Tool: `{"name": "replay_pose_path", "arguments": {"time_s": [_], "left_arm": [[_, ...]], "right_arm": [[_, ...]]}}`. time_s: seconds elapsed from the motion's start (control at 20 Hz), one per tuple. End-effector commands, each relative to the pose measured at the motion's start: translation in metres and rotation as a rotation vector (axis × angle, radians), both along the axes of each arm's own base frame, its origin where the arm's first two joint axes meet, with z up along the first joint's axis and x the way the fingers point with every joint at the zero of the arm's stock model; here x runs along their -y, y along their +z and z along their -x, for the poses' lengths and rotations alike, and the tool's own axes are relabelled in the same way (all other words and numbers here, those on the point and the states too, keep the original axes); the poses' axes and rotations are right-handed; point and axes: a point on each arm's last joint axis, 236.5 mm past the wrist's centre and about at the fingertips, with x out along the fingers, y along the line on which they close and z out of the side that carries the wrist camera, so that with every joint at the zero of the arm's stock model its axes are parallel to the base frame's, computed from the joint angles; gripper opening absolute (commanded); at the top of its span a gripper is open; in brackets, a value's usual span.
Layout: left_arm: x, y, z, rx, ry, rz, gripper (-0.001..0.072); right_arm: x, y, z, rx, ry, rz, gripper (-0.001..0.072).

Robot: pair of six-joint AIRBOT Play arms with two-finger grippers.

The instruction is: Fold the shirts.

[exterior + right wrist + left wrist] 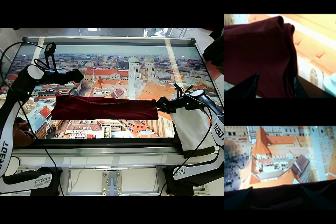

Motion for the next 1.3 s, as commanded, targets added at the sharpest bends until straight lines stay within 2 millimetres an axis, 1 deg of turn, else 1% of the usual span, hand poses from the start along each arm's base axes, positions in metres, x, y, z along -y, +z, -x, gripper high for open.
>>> {"name": "replay_pose_path", "arguments": {"time_s": [0.0, 0.1, 0.2, 0.4, 0.45, 0.5, 0.55, 0.6, 0.7, 0.8, 0.9, 1.0, 1.1, 1.2, 1.25], "left_arm": [[0.000, -0.006, -0.001, -0.012, -0.001, -0.001, 0.0672], [0.002, -0.008, -0.001, -0.017, -0.004, -0.002, 0.0672], [0.005, -0.008, 0.000, -0.017, -0.011, -0.002, 0.0671], [0.011, -0.010, 0.002, -0.022, -0.024, -0.003, 0.0672], [0.011, -0.011, 0.002, -0.024, -0.024, -0.003, 0.0671], [0.011, -0.012, 0.002, -0.025, -0.024, -0.003, 0.0671], [0.011, -0.013, 0.002, -0.027, -0.024, -0.003, 0.0670], [0.012, -0.013, 0.002, -0.030, -0.026, -0.003, 0.0624], [0.013, -0.016, 0.005, -0.044, -0.032, 0.000, 0.0378], [0.019, -0.019, 0.010, -0.063, -0.054, -0.003, 0.0015], [0.037, -0.028, 0.019, -0.093, -0.099, -0.006, 0.0013], [0.068, -0.050, 0.034, -0.150, -0.173, -0.016, 0.0013], [0.109, -0.083, 0.052, -0.216, -0.260, -0.030, 0.0013], [0.147, -0.120, 0.078, -0.290, -0.351, -0.059, 0.0013], [0.167, -0.137, 0.092, -0.322, -0.390, -0.064, 0.0013]], "right_arm": [[0.006, -0.004, -0.002, 0.002, -0.004, 0.028, 0.0487], [0.007, -0.006, -0.001, -0.013, -0.018, 0.029, 0.0487], [0.001, -0.012, 0.000, -0.032, -0.011, 0.021, 0.0487], [-0.039, -0.025, 0.001, -0.059, 0.045, -0.018, 0.0482], [-0.046, -0.024, -0.001, -0.049, 0.049, -0.023, 0.0439], [-0.051, -0.020, -0.004, -0.040, 0.050, -0.034, 0.0334], [-0.054, -0.014, -0.007, -0.033, 0.052, -0.051, 0.0156], [-0.057, -0.006, -0.009, -0.023, 0.062, -0.065, 0.0016], [-0.064, 0.021, -0.010, 0.005, 0.114, -0.095, 0.0013], [-0.066, 0.056, -0.013, 0.062, 0.154, -0.100, 0.0013], [-0.068, 0.096, -0.017, 0.131, 0.175, -0.094, 0.0013], [-0.071, 0.132, -0.015, 0.172, 0.182, -0.097, 0.0012], [-0.073, 0.166, -0.014, 0.225, 0.195, -0.091, 0.0012], [-0.074, 0.195, -0.014, 0.258, 0.186, -0.089, 0.0012], [-0.076, 0.205, -0.012, 0.251, 0.188, -0.095, 0.0012]]}}
